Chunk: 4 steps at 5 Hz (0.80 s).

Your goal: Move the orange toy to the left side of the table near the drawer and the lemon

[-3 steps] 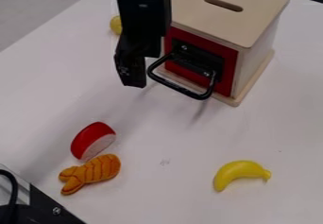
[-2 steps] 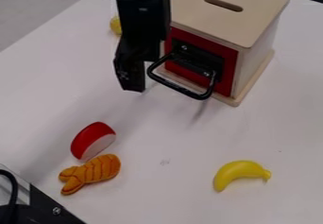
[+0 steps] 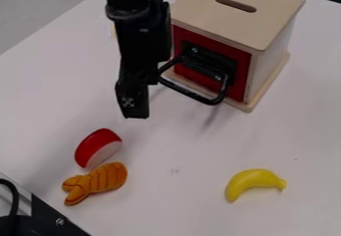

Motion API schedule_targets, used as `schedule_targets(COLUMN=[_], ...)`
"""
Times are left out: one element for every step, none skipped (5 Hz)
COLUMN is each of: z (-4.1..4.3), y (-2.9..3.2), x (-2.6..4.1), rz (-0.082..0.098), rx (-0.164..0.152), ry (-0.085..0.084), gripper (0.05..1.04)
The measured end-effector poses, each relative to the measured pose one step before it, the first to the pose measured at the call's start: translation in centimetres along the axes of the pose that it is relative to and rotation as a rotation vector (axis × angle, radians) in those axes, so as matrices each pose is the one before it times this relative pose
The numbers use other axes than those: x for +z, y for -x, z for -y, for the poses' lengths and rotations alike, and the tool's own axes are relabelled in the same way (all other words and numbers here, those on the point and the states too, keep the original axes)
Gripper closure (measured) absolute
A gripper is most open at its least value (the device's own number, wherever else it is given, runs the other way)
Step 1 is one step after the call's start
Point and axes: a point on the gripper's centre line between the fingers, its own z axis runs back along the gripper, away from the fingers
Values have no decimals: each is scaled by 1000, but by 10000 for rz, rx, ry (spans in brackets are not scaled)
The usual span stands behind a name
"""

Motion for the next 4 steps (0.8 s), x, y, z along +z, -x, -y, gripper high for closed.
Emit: schedule_targets(z=[1635, 1004, 233, -15], y=[393, 91, 434, 448], x=[-1154, -1854, -1635, -1853], rz=[-237, -575, -439, -425], rx=[1475, 817, 152, 174], ry=[-63, 62, 159, 73], gripper=[83, 83, 83, 83])
